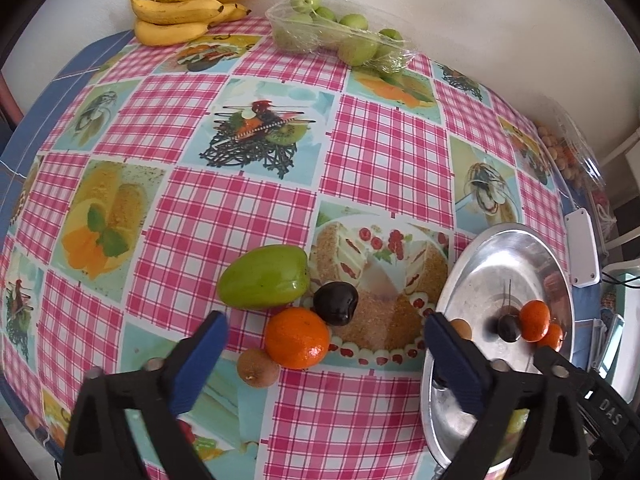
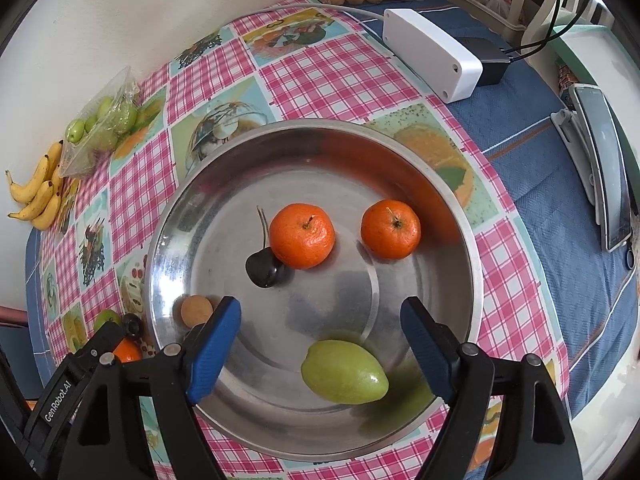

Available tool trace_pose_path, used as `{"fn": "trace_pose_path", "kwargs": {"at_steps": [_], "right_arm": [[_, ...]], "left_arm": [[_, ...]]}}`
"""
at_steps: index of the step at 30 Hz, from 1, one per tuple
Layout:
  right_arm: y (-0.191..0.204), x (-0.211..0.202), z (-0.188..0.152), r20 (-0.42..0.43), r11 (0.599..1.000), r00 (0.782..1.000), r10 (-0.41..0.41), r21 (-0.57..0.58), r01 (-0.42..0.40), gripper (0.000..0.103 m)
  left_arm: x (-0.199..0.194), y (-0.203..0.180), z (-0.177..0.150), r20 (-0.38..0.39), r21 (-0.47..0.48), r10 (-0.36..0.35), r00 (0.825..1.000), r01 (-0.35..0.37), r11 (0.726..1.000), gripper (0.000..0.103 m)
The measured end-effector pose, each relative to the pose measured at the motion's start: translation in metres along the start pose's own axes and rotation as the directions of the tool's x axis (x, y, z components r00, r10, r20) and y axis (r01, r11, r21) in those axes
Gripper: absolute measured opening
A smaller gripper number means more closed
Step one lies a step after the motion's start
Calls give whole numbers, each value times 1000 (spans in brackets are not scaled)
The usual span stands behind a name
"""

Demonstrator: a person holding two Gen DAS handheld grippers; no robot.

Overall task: Organize fruits
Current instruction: 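Move both open tools back toward the remaining fruits on the cloth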

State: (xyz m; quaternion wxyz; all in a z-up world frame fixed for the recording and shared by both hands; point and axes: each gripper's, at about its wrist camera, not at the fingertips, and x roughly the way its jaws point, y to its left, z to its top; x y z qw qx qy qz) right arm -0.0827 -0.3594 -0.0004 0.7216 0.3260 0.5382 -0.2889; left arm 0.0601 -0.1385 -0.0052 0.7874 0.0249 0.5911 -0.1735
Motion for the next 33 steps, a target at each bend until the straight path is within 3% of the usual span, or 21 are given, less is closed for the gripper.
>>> {"fn": "trace_pose_path", "kwargs": {"at_steps": [1,2,19,33], "right_arm": [[0,-1,0,6,1000,1000,1,1,-1,102],[0,-1,0,12,1000,1000,5,4,-5,103],[2,2,1,-9,1000,1000,2,-2,-2,103],[22,2,-5,-14,997,1000,-19,-77,18,103]], "left_arm": [[0,0,0,9,7,14,1000,-14,1000,103],[-1,-1,0,18,20,33,999,-33,999,103],[-1,2,0,38,29,59,998,-60,998,103],[-9,18,1,61,55,86,994,-90,994,103]]}}
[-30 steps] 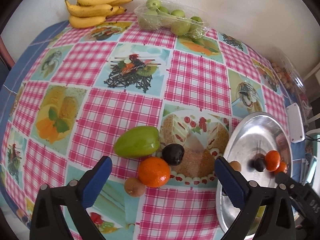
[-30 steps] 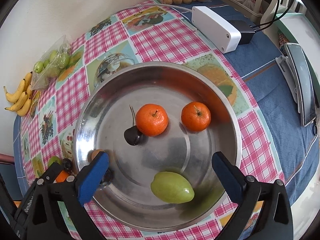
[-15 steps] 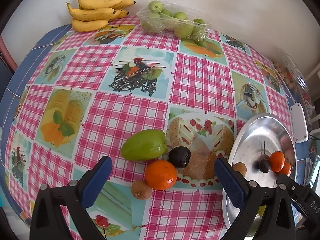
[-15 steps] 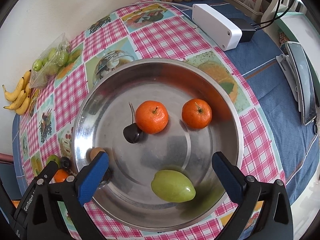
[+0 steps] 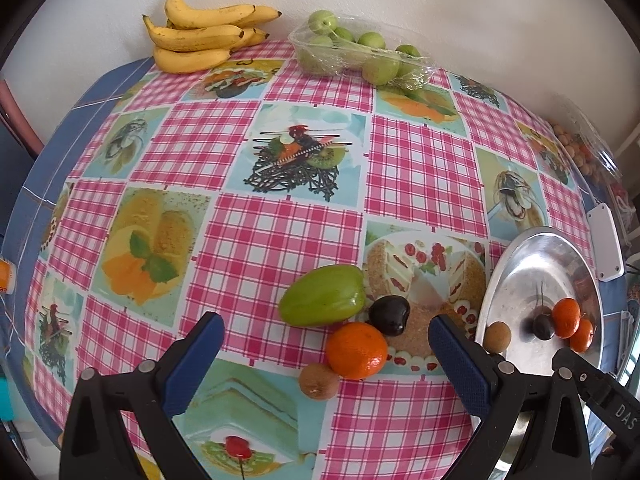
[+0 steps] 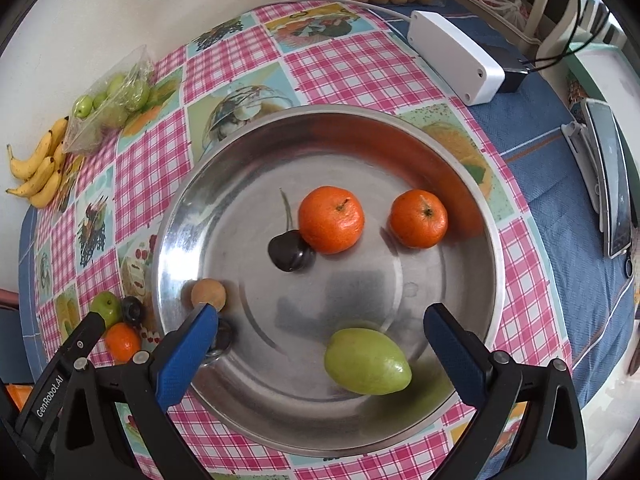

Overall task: Organize fruits
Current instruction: 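Move both open tools back toward the remaining fruits on the cloth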

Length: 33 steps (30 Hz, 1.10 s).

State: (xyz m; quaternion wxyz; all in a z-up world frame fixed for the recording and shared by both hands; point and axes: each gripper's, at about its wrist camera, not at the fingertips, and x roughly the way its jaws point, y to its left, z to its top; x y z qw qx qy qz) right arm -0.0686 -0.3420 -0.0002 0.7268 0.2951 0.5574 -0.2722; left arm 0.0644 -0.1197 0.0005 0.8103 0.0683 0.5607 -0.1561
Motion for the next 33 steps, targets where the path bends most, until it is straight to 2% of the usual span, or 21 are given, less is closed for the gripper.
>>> {"fn": "trace_pose_path", "kwargs": {"at_steps": [11,27,33], "right_arm": [[39,-3,-13,11,998,1000,27,-54,-27,103],[121,-1,-36,4,980,997,73,-186,-71,103],[150,1,-39,-32,972,996,83,-219,-88,103]], "left_arm": [[-9,44,11,18,-33,10,1000,-10,999,103],[-11,128,23,20,-191,31,999,-26,981,103],[-10,152,25,12,-240,33,999,-29,970,103]]}}
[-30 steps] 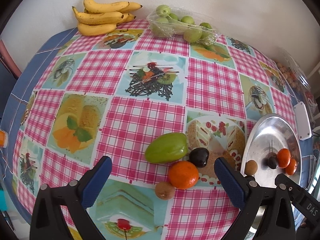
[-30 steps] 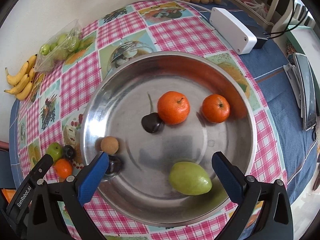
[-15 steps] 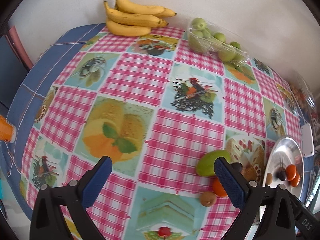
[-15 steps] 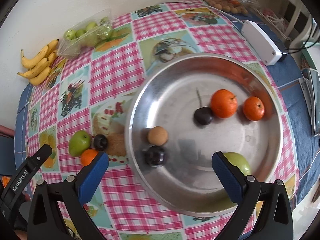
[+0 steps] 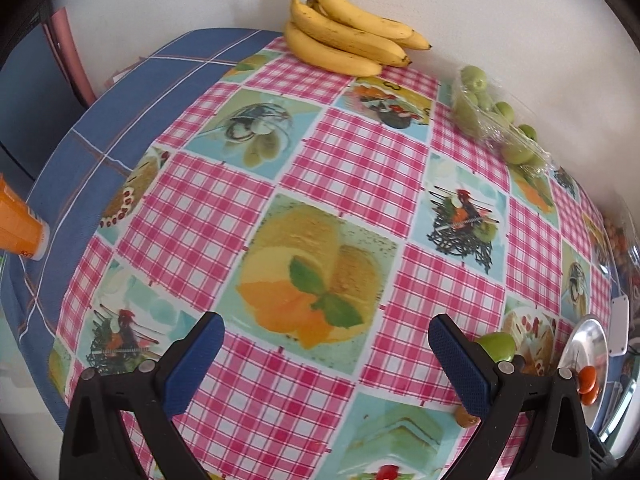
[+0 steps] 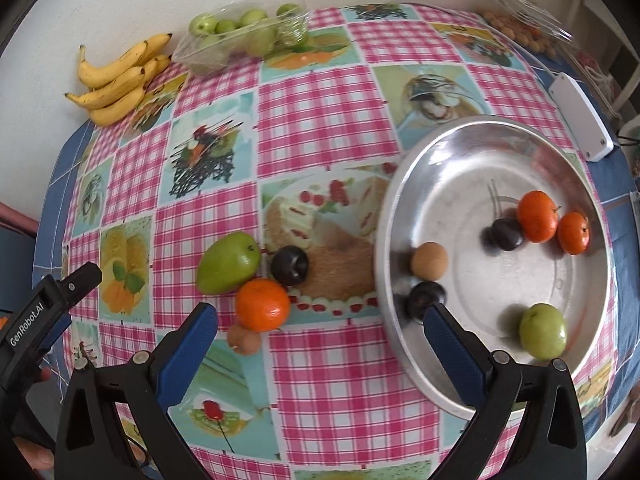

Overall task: Organize fruits
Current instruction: 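Move both open tools back toward the remaining fruits on the cloth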

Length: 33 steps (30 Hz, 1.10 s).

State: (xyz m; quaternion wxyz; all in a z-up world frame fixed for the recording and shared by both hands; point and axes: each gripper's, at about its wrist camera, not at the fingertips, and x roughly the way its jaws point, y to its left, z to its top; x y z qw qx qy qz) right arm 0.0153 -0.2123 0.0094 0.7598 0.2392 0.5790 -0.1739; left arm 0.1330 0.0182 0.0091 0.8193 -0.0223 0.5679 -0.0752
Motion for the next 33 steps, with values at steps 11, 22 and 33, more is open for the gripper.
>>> {"fn": "trace_pose_path", "kwargs": {"at_steps": [11,22,33], "right_arm": [[29,9,3,-4,998,1000,28,-48,-28,103],[27,10,5,11,995,997,78,-57,-78,102],[9,7,10,30,997,997,78,-6,-77,74]], "left_arm": [[3,14,3,-10,-41,-9,1000,9,999,103],[0,3,2,29,-14,-53,998,53,998,103],[4,-7,-1,-5,-20,-129,992,129,991,103]]}}
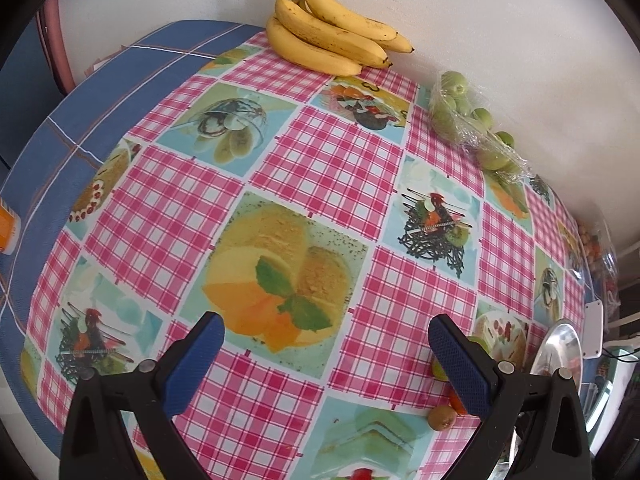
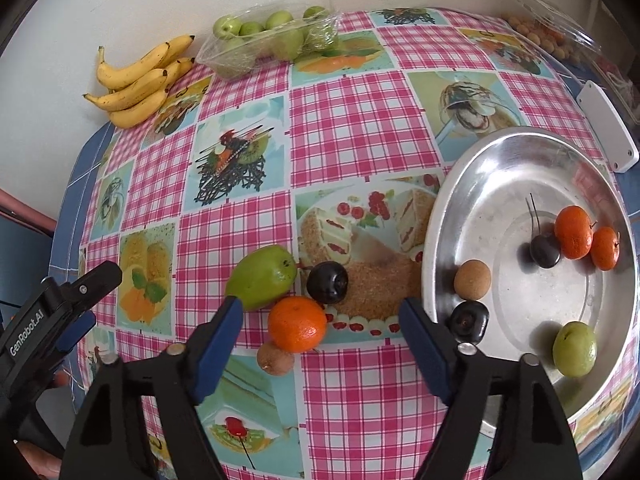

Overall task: Organize fruits
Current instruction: 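Move both open tools back toward the remaining fruits on the cloth, then close the right tool on the dark plum on the cloth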

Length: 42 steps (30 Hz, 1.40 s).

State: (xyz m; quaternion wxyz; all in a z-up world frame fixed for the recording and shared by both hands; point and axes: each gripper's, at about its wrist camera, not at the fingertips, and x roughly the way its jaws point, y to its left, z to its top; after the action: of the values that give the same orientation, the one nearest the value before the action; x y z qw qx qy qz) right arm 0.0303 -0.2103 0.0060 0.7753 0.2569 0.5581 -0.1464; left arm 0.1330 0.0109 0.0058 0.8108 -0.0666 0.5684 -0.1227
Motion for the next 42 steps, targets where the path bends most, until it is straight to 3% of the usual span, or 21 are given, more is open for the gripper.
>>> {"fn": "trace_pose_path", "kwargs": {"at_steps": [7,22,28,42], "right_arm": [[-8,8,3,-11,999,1000,21,31,-20,52],[-8,27,6,-24,999,1000,15,51,-14,37],[-10,31,7,-29,998,999,15,64,-13,36],[-5,36,6,-27,997,999,35,65,-33,26]], "left_arm": [[14,-18,-9,-49,35,-36,998,37,999,103],[34,-43,-16,-83,60,-88,993,93,994,99],[37,-47,-16,-87,58,-102,991,107,993,97],[40,-52,-18,-106,74,-97,990,106,992,96]]}}
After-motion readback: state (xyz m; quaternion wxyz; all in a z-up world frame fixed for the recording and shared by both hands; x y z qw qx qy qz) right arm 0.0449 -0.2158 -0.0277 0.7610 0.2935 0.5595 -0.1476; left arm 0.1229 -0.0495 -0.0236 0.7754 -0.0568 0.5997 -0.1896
